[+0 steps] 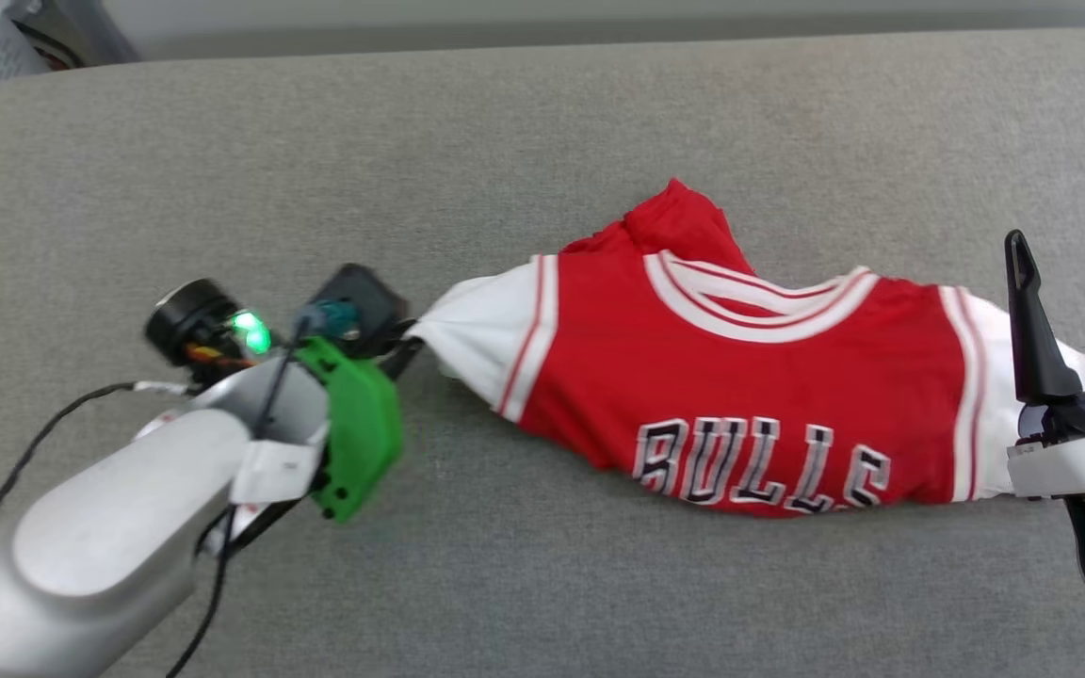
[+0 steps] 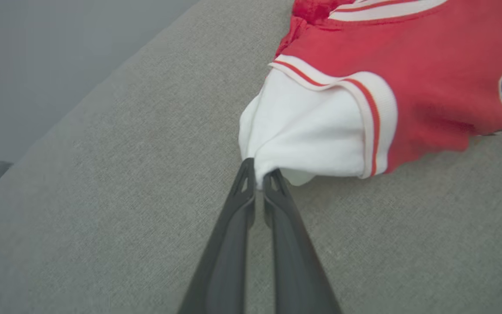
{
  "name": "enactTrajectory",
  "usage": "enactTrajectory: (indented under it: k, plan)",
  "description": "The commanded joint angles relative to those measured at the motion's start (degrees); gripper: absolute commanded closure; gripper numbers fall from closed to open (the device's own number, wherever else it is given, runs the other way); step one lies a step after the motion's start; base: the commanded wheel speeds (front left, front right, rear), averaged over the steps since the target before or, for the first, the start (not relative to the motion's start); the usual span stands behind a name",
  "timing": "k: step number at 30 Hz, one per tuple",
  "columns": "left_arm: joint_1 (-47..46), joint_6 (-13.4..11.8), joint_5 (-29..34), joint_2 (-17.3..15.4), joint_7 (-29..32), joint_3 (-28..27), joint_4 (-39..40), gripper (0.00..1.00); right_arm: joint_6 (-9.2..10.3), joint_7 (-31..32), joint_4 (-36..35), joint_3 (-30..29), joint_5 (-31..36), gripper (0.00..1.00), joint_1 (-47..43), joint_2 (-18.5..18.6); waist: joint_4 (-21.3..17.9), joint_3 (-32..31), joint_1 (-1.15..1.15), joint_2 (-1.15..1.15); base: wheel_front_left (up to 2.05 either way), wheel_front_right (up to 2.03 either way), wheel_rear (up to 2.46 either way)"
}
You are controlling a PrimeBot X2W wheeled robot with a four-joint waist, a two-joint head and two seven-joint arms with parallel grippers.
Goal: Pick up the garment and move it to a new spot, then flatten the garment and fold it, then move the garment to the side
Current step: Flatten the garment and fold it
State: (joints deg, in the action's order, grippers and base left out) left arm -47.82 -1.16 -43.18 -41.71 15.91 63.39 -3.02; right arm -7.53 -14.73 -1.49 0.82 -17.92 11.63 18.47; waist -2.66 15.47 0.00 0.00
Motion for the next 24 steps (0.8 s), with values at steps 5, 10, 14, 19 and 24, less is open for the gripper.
enactTrajectory:
  k: [5,10,14,19,24]
  plan:
    - [6.96,-4.84,-3.48,-5.84,-4.10,-2.74,0.28,1.00,0.04,-0.27,0.61,-0.82,-0.62,0.00,-2.04,0.41,1.86,-1.89,0.00,0.00,0.00,0.00,0.00]
    - [12.79,-7.15,-6.21,-7.24,-7.33,-3.22,-2.50,1.00,0.04,-0.27,1.17,-1.29,-0.65,0.00,-3.32,0.21,2.07,-1.86,0.00,0.00,0.00,0.00,0.00]
    - [16.48,-6.79,-8.93,-5.42,-8.72,-2.67,-6.22,1.00,0.04,-0.27,2.08,-1.21,-0.70,0.00,-3.83,0.18,2.13,-1.65,0.00,0.00,0.00,0.00,0.00]
    - [18.97,-4.63,-11.07,-1.49,-9.54,-1.31,-11.51,1.00,0.04,-0.27,3.35,-0.81,-1.03,0.00,-4.11,0.54,2.29,-2.21,0.00,0.00,0.00,0.00,0.00]
    - [19.59,-5.25,-11.35,0.71,-15.20,-3.12,-14.27,0.00,0.04,-0.27,3.96,-0.97,-1.27,0.00,-4.55,1.07,2.93,-4.44,0.00,0.00,0.00,0.00,0.00]
